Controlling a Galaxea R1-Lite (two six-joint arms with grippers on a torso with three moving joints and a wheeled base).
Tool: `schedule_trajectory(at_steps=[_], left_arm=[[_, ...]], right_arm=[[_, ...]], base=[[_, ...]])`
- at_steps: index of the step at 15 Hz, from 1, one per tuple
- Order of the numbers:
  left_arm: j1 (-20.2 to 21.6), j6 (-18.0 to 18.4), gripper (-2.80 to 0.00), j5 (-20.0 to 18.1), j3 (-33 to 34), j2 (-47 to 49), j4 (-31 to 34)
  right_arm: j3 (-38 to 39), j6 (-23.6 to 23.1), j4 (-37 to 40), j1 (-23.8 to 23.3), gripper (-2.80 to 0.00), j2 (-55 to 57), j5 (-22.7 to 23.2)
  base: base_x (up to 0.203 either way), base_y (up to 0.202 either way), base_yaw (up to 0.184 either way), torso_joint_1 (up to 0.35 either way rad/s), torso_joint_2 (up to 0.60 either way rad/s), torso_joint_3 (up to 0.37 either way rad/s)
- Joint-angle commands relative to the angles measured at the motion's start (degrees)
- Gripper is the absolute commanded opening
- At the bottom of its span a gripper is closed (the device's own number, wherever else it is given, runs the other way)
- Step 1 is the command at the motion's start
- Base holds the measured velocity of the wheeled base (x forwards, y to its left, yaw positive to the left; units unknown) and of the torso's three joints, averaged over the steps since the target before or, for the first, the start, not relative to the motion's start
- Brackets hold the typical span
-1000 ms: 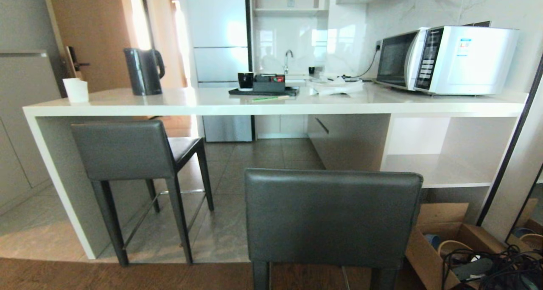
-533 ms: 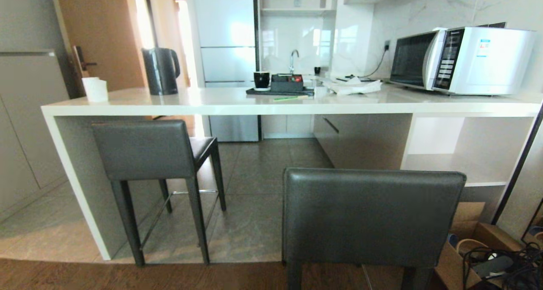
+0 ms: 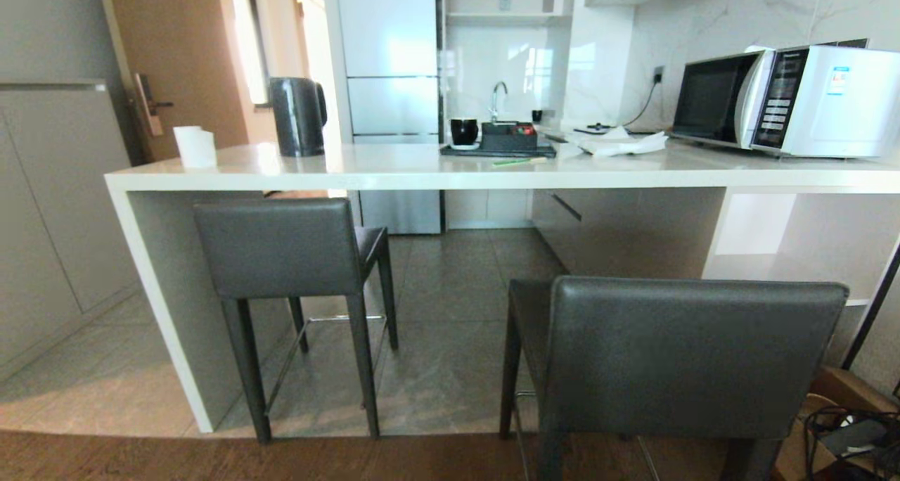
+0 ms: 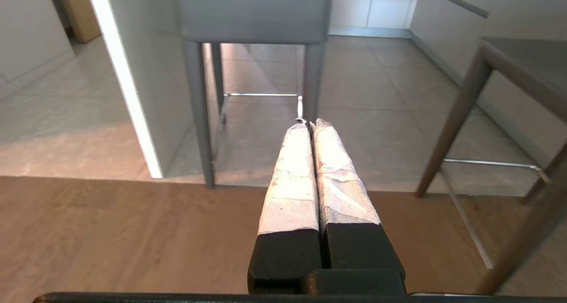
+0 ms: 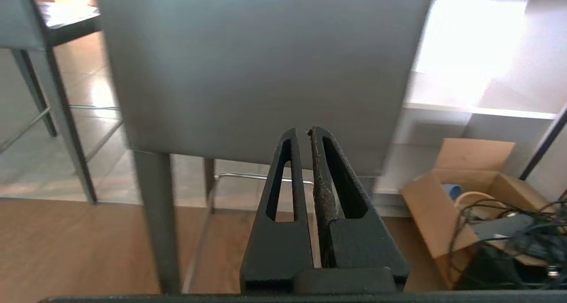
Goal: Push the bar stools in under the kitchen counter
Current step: Pull the gray chair out from under the dining table
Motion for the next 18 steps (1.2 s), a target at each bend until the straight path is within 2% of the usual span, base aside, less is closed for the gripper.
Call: schedule_trajectory(at_steps=[1, 18], left_arm=[[0.0, 0.1, -2.8, 0.0, 0.0, 0.1, 0.1], [0.0, 0.0, -2.8, 0.0, 0.0, 0.1, 0.0]], right_arm=[[0.0, -0.1, 0.0, 0.0, -2.8, 0.1, 0.0], [0.0, 0.5, 0.0, 0.0, -2.8, 0.0, 0.0]], base=[[0.0, 0.2, -0.002, 0.002, 0.0, 0.0], [0.0, 0.196, -0.002, 0.003, 0.0, 0.002]])
